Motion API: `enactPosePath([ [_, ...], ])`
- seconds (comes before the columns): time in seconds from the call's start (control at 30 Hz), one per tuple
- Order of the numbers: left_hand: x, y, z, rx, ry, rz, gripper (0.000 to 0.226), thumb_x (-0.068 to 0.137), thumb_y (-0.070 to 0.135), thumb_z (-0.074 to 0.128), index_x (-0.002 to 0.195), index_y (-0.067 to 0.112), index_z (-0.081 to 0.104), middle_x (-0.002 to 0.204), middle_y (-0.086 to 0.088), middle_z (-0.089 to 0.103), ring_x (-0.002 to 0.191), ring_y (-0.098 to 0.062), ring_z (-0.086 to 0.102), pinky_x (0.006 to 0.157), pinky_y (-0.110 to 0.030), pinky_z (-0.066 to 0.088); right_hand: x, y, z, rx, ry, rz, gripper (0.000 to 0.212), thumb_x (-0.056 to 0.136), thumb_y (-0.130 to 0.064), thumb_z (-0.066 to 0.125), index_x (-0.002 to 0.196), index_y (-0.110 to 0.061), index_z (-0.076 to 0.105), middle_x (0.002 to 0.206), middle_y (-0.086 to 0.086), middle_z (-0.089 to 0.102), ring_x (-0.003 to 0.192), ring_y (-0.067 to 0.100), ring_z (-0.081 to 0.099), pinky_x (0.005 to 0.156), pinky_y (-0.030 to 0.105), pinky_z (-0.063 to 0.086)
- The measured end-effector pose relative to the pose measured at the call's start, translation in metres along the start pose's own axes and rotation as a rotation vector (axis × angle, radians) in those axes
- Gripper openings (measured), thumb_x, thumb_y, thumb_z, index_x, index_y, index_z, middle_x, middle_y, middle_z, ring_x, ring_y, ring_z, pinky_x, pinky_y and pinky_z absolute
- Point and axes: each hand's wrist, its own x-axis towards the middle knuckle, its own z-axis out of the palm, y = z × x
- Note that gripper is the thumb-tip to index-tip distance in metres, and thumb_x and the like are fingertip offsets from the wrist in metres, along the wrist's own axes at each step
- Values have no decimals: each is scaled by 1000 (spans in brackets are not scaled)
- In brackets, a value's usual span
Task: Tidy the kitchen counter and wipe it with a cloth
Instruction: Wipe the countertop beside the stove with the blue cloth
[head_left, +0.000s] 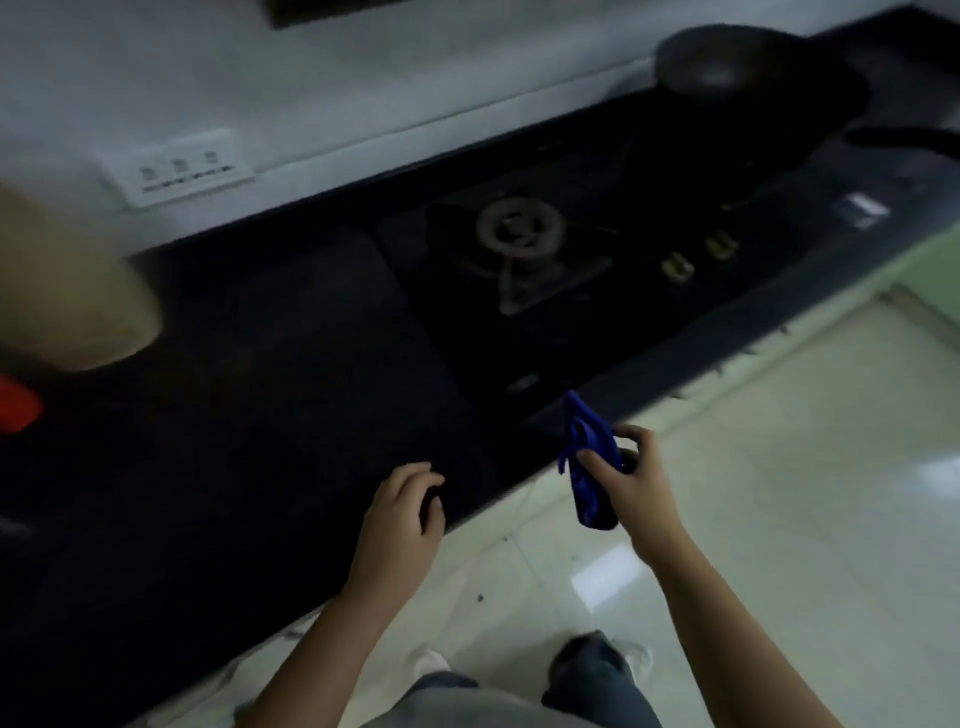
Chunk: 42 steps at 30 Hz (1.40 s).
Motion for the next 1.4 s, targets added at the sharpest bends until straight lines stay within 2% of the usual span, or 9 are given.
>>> enactPosePath([
  [0.1, 19, 55, 44, 16, -121, 109, 26, 92, 12, 48, 116, 10, 58, 128, 4, 47, 114, -5, 41, 90, -8, 32, -2, 21, -79, 141, 168, 94, 33, 81, -18, 66, 106, -22, 44, 91, 5, 63, 74, 24, 64, 69, 40, 53],
  [0.23, 39, 141, 117, 68, -282, 257, 29, 91, 16, 45, 116, 9, 56, 128, -1, 49, 120, -15, 44, 98, -19, 31, -6, 54, -183, 265, 336, 162, 33, 80, -15, 67, 107, -19, 47, 88, 6, 62, 70, 23, 62, 58, 30, 46],
  [0.5, 54, 308, 264, 134, -522, 494, 30, 91, 17, 41, 117, 12, 55, 123, -3, 53, 112, -18, 49, 95, -28, 40, -17, 116, -365, 409, 637, 244, 35, 79, -18, 69, 106, -19, 48, 92, 6, 62, 78, 25, 63, 63, 34, 50],
  [0.63, 60, 360, 315, 259, -658, 587, 51, 81, 31, 27, 122, 13, 52, 128, -1, 50, 116, -16, 47, 99, -26, 34, -15, 142, -423, 483, 757, 305, 38, 79, -21, 69, 109, -20, 46, 94, 3, 61, 81, 23, 63, 67, 38, 52],
  [0.73, 83, 393, 354, 308, -702, 622, 49, 82, 30, 30, 122, 12, 52, 126, -4, 52, 115, -18, 48, 98, -27, 35, 7, 149, -463, 516, 820, 327, 40, 77, -23, 70, 109, -21, 46, 94, 2, 61, 83, 23, 63, 70, 40, 53],
  [0.83, 119, 431, 398, 313, -713, 638, 34, 91, 18, 42, 123, 11, 51, 125, -5, 52, 114, -19, 49, 97, -29, 37, 45, 149, -510, 548, 868, 323, 39, 78, -21, 69, 109, -21, 45, 94, 4, 62, 81, 23, 63, 64, 35, 51],
  [1.07, 245, 544, 499, 297, -747, 571, 34, 92, 16, 42, 125, 10, 49, 130, -8, 50, 114, -22, 50, 96, -32, 41, 168, 113, -624, 559, 910, 331, 40, 78, -21, 70, 111, -19, 47, 97, 8, 63, 80, 25, 63, 65, 35, 51],
  [1.23, 331, 629, 552, 232, -657, 555, 32, 90, 14, 46, 120, 6, 53, 126, -12, 54, 112, -27, 51, 92, -32, 40, 263, 71, -691, 530, 838, 276, 41, 78, -20, 69, 112, -18, 47, 99, 8, 63, 82, 25, 64, 63, 33, 51],
  [1.4, 383, 688, 594, 187, -631, 534, 32, 91, 15, 45, 121, 8, 53, 125, -10, 53, 112, -24, 51, 94, -34, 42, 344, 57, -746, 532, 775, 275, 41, 78, -20, 69, 112, -18, 47, 99, 10, 62, 84, 27, 63, 63, 33, 51],
])
